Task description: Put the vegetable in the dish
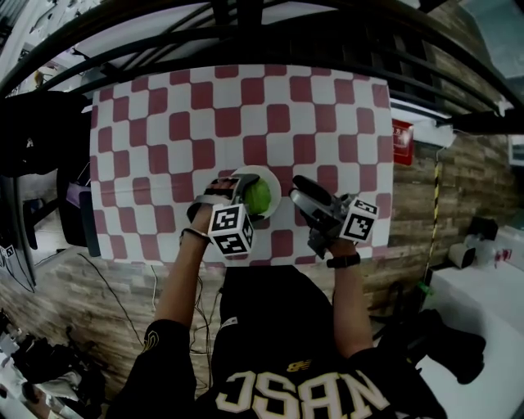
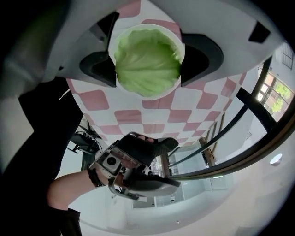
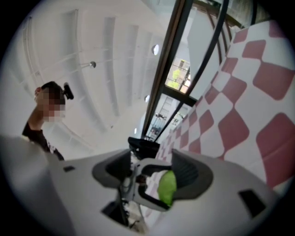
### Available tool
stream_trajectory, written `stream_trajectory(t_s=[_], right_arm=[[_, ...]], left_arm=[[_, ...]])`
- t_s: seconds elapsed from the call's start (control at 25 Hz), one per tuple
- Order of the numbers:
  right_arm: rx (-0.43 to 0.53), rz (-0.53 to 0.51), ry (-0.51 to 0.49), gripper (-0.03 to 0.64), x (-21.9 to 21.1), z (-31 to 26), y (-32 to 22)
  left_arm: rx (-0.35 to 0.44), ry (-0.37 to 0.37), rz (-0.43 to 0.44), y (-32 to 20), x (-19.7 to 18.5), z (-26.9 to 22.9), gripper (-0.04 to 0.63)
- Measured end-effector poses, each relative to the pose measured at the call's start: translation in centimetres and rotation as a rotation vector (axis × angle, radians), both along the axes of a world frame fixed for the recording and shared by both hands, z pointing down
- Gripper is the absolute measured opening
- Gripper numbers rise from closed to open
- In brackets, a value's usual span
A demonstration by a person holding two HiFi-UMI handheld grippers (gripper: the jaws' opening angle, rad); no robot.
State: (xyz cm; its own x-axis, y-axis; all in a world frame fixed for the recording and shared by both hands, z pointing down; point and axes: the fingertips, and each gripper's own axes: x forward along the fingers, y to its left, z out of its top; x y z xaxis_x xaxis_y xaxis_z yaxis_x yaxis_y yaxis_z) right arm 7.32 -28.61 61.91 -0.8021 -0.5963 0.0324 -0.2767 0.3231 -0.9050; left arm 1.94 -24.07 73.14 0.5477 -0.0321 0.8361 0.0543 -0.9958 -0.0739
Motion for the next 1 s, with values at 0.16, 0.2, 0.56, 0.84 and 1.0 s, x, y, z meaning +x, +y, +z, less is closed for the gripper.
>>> stream_trajectory(t_s=[0.16,0.2,0.56,0.84,1.0], right_arm=[[0.004,-0.002,-0.024,0.268,-0.4,-0.9,0.6],[0.003,-0.002,-0.036,0.268,-0.5,-1.1,0.8],[0.025,-0.010,-0.018,0.268,-1.2,-3.4,2.5],[0.132,-0.003,0.074,0.267,-1.7,-7.2,3.2],[0.224,0.067,0.266,0.267,-0.9,-9.0,3.7]], left_arm=[[-0.019,0.006,-0.015,0.1,0.3,1.6,0.458],[-0.023,0.021,-0.032,-0.1,0.3,1.7,0.457],[0.018,0.128,-0.184,-1.3,0.6,0.0,0.459],[-0.031,0.508,-0.666,-3.5,-0.9,-9.5,0.459],[-0.092,0.707,-0.866,-2.7,-2.1,-14.7,0.459]])
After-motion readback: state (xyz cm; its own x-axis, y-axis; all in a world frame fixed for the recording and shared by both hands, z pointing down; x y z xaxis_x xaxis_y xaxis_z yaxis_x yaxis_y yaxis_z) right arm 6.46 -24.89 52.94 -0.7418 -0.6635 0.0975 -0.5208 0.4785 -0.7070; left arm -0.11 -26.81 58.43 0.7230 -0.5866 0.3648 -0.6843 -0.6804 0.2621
